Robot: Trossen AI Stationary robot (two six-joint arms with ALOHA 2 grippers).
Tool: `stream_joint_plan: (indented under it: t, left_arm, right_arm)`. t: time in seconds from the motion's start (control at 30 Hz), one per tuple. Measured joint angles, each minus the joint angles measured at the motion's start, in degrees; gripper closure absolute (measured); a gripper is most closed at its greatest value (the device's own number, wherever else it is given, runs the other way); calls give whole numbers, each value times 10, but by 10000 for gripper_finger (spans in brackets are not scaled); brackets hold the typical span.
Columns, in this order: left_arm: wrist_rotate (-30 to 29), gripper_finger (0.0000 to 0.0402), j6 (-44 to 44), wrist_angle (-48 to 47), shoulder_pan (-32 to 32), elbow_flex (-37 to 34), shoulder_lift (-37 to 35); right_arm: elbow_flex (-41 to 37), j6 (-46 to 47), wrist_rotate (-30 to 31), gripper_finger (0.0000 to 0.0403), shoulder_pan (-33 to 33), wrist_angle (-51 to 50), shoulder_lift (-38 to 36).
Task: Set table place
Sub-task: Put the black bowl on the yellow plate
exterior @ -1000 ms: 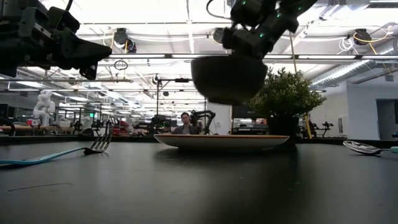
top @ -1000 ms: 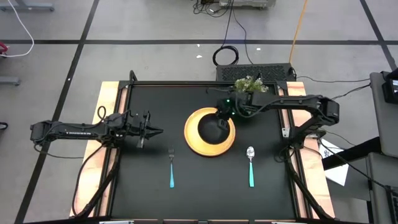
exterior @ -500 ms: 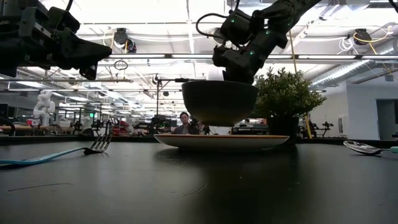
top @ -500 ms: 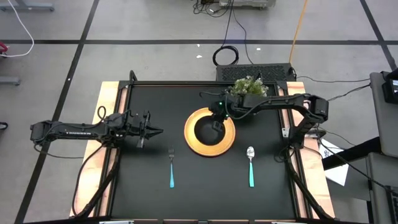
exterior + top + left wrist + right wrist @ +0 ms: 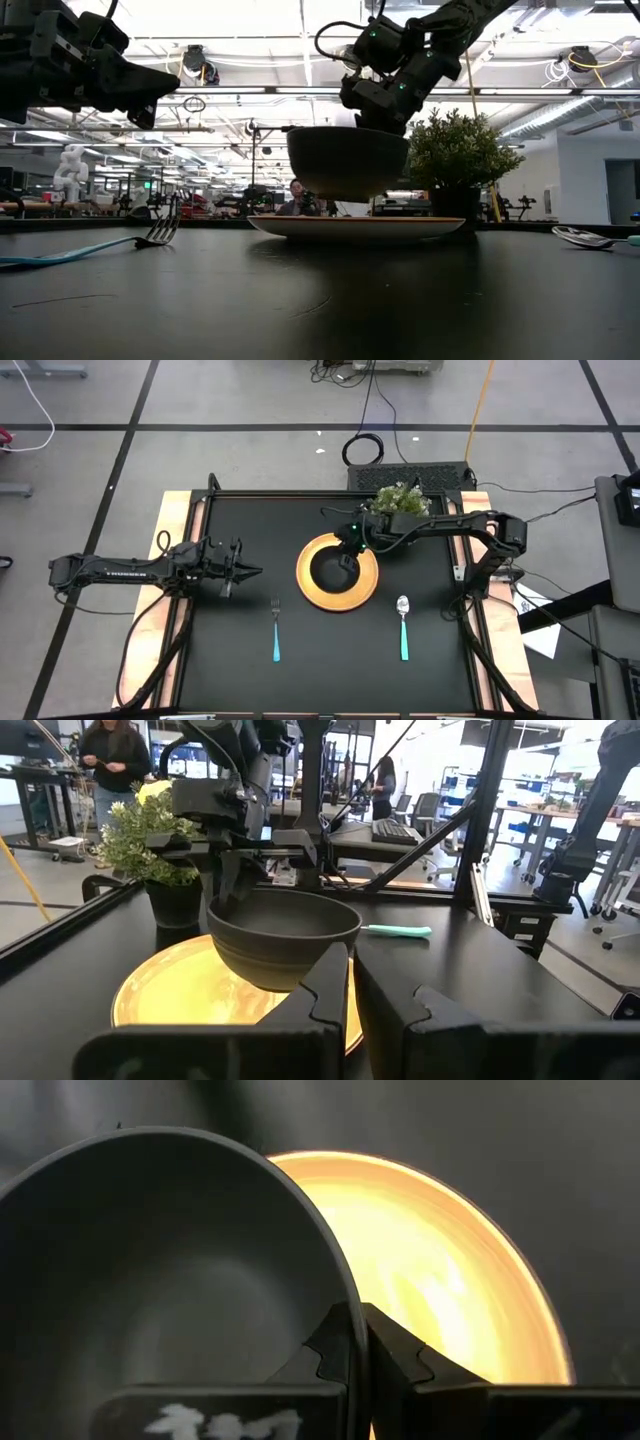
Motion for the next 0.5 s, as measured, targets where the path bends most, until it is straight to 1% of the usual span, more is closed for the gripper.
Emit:
stream_joint_plan:
  t: [0.27,0.4,0.5]
  left_arm:
    - [0,376,-2,-1,0,0,0]
    - [0,376,-2,-1,0,0,0]
    - [0,376,-2,-2,0,0,0]
  right_arm:
    - [-18,1,2,399,0,4,1]
    - [-24,1,18,399,0,2,1]
    - [-30,1,19,399,0,3,1]
